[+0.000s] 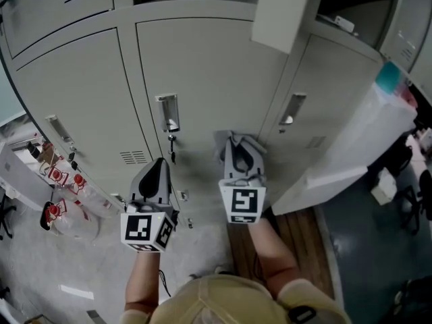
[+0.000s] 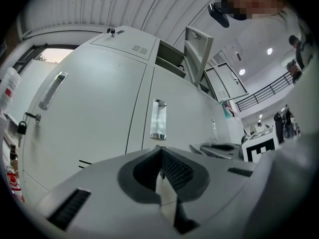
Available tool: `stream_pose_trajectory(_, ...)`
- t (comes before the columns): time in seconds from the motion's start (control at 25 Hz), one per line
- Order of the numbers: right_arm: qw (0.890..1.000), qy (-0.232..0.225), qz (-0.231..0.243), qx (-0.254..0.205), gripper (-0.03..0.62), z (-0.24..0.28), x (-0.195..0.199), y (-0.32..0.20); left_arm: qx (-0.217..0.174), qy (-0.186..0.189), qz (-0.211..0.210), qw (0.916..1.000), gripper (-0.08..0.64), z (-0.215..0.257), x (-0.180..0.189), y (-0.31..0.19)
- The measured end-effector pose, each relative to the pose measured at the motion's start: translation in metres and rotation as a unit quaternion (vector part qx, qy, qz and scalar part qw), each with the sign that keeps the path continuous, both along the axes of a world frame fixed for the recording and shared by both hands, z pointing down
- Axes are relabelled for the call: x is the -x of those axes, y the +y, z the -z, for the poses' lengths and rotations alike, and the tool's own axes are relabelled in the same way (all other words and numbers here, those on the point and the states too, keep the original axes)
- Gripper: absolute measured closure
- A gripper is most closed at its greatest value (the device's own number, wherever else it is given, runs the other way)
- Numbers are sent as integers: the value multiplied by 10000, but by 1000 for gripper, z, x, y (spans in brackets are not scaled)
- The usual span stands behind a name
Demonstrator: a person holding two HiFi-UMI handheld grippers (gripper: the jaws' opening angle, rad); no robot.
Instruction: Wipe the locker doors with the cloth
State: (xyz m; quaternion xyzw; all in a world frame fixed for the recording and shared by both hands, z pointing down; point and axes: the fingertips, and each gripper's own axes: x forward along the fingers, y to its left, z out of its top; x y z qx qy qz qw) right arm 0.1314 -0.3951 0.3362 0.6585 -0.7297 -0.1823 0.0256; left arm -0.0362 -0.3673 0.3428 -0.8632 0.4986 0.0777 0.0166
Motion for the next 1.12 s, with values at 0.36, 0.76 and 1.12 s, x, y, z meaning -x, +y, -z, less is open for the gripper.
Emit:
stream_pose_trajectory(0.36, 9995, 0, -300, 80, 588, -4, -27, 1, -45, -5, -213, 9998, 558, -2, -16, -5)
stream_pose_trajectory(0.76, 9978, -175, -642, 60, 588, -2, -58, 8, -42, 40, -299, 9995, 558, -1, -23, -1)
stream_pose_trajectory(1.12, 9968, -249, -761, -11, 588, 8, -69, 29, -40, 83, -244, 9997, 558, 0, -16, 5)
